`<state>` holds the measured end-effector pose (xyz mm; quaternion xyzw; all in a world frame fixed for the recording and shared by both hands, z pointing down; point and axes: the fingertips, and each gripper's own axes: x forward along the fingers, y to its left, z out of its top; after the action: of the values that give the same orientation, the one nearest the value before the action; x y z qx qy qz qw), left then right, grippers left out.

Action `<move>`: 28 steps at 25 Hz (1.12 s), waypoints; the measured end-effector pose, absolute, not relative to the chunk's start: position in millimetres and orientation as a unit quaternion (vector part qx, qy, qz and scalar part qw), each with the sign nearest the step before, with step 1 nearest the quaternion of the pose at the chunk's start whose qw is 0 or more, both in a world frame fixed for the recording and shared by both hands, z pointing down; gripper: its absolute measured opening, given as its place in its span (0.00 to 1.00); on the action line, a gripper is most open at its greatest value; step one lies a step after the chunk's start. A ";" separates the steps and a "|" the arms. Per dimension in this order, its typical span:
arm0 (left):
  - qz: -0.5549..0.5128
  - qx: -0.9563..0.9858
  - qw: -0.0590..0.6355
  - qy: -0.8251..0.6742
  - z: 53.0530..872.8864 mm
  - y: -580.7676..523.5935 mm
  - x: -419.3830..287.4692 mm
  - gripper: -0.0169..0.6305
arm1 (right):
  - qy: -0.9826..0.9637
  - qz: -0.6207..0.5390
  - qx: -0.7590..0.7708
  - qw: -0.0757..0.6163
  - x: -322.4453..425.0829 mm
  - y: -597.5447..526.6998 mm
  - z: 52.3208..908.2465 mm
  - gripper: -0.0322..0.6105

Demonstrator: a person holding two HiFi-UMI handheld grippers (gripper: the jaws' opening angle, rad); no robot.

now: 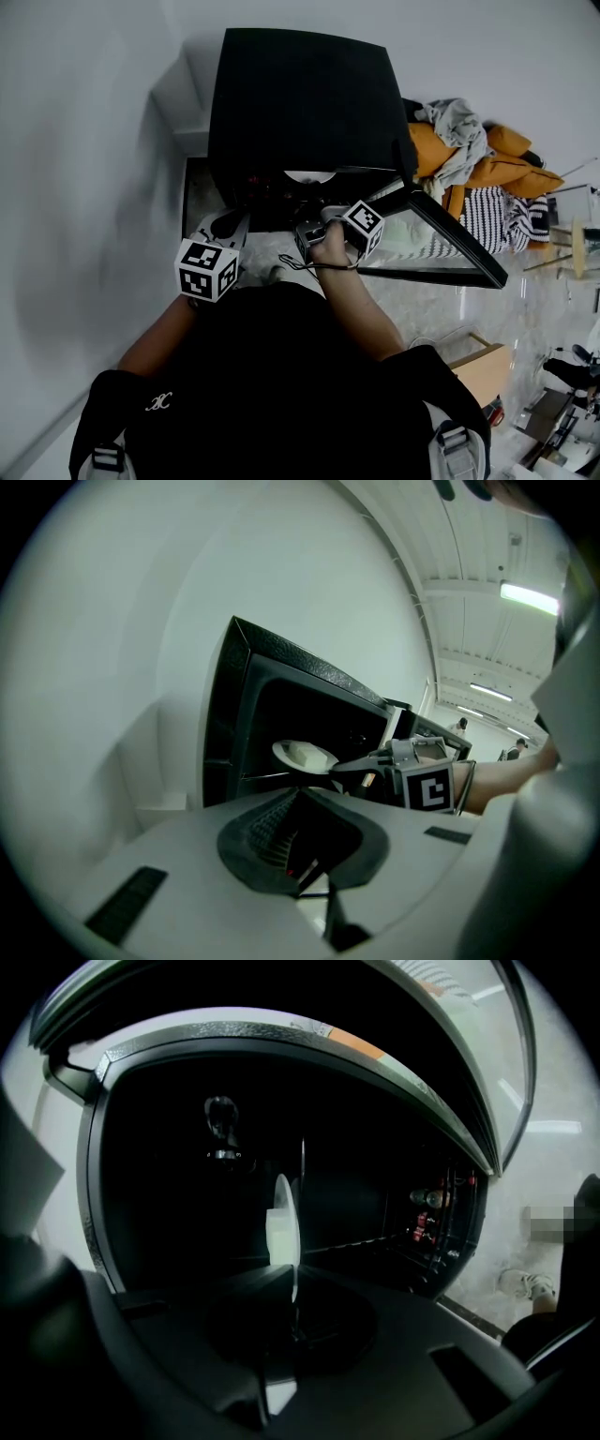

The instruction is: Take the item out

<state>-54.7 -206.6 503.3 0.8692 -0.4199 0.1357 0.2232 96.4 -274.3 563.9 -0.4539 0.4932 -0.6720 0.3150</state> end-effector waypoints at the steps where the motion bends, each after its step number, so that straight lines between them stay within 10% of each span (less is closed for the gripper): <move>1: 0.135 0.870 0.223 -0.419 503.3 -207.0 -53.7 0.04 | 0.494 -0.672 -0.453 0.316 96.4 -273.6 564.3 0.09; 28: 0.134 0.869 0.232 -0.415 507.4 -204.4 -58.4 0.04 | 0.491 -0.670 -0.449 0.331 96.6 -290.0 568.5 0.09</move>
<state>-58.4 -204.4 507.4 0.8693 -0.4152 0.1342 0.2323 96.6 -290.0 568.5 -0.4488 0.4906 -0.6696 0.3311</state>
